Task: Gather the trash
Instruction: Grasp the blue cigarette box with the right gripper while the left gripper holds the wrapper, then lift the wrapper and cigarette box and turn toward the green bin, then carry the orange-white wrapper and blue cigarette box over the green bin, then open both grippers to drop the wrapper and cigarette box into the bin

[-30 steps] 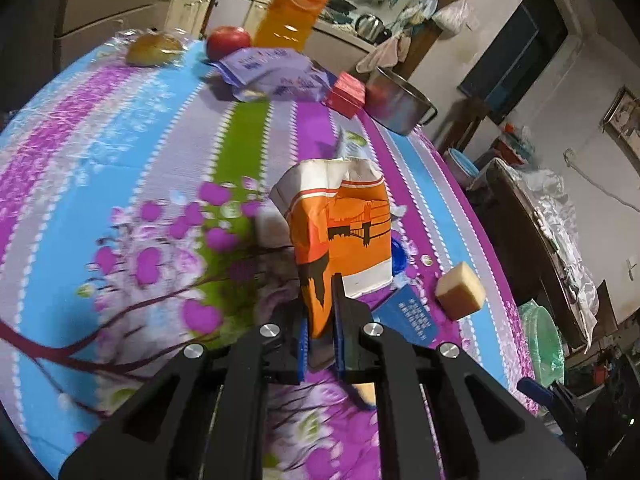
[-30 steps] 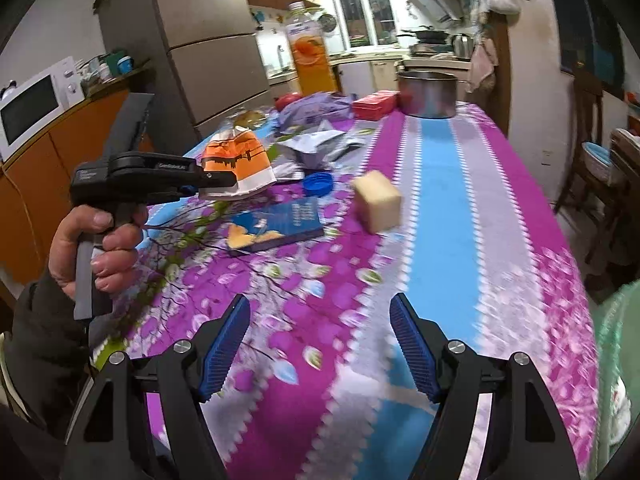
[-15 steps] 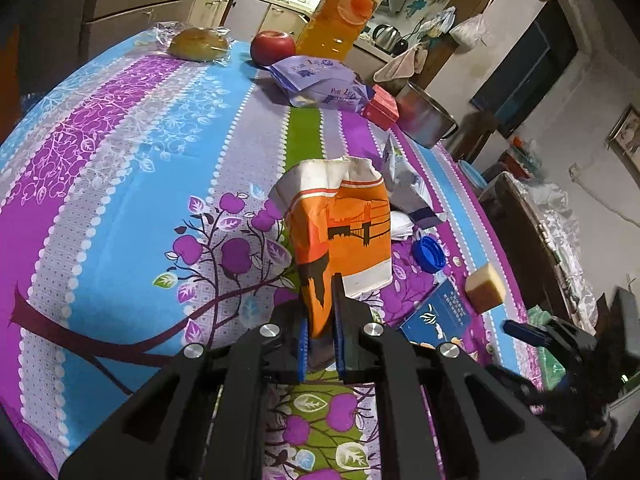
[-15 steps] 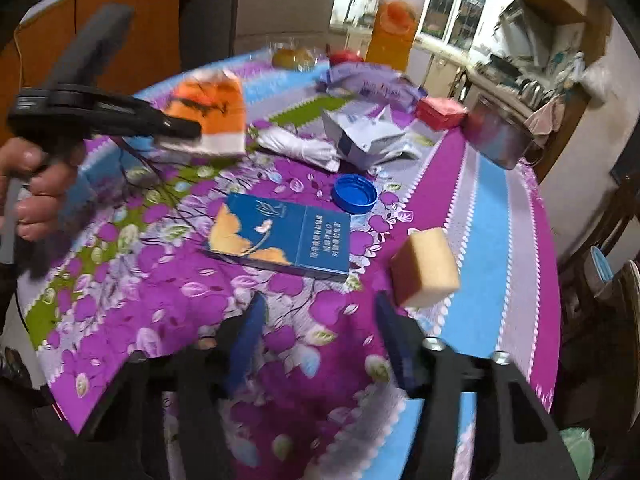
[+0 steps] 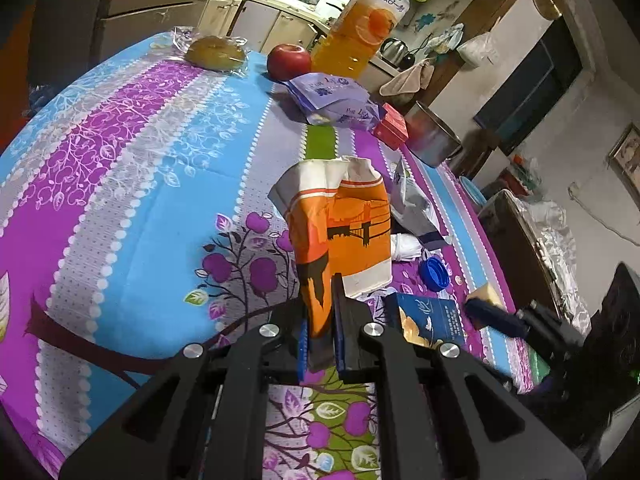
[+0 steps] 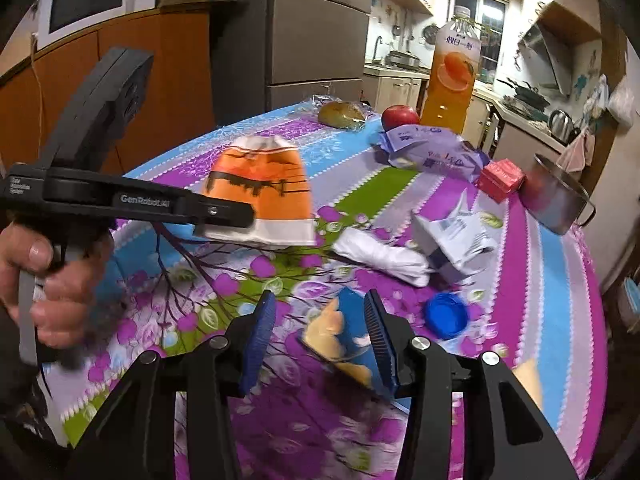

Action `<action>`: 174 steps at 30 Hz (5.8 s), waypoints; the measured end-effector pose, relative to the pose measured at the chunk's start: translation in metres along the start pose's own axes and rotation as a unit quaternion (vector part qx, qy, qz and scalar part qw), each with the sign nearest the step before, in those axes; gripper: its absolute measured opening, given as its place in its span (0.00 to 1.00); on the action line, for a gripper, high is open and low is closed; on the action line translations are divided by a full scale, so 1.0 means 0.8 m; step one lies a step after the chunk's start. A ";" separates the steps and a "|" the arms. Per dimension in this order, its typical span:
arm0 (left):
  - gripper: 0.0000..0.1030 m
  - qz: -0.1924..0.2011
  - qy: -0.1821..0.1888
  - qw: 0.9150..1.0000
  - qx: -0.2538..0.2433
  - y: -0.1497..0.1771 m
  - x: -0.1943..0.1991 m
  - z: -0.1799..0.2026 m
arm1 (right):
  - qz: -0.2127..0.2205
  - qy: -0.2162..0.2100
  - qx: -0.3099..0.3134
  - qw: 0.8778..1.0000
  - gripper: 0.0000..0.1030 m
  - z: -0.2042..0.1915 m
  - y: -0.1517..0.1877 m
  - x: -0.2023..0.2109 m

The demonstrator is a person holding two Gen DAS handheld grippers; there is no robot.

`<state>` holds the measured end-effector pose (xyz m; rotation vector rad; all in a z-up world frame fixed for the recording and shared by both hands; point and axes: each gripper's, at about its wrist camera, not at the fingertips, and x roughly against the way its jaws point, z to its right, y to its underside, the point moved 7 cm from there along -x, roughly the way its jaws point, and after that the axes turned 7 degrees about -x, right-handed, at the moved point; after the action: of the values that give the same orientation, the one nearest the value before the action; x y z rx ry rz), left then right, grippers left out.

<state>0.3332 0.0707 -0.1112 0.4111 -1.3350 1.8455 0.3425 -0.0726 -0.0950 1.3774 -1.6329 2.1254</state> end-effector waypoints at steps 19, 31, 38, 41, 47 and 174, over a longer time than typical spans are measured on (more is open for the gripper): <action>0.08 -0.033 0.017 0.999 -0.035 0.013 -0.023 0.023 | -0.142 -0.069 0.183 0.970 0.66 0.018 0.019 -0.070; 0.08 -0.036 0.010 0.999 -0.039 0.012 -0.030 0.025 | -0.119 -0.060 0.123 0.983 0.62 0.015 0.035 -0.056; 0.08 -0.014 -0.018 0.999 -0.043 0.014 -0.015 0.029 | -0.056 -0.007 0.021 0.998 0.61 0.027 0.044 -0.011; 0.08 0.003 -0.035 0.998 -0.051 0.013 -0.002 0.035 | 0.003 0.027 -0.061 0.998 0.61 0.048 0.044 0.030; 0.08 0.039 -0.055 0.995 -0.078 0.015 0.024 0.074 | 0.098 0.093 -0.157 0.978 0.61 0.065 0.055 0.101; 0.11 -0.147 0.086 0.859 -0.483 0.215 -0.194 0.656 | 0.013 0.319 -0.486 0.814 0.60 0.459 0.486 0.424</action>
<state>0.2016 -0.4876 -0.1204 -0.0919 -1.7508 0.7658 0.1311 -0.6689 -0.1276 0.2701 -1.9093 1.1359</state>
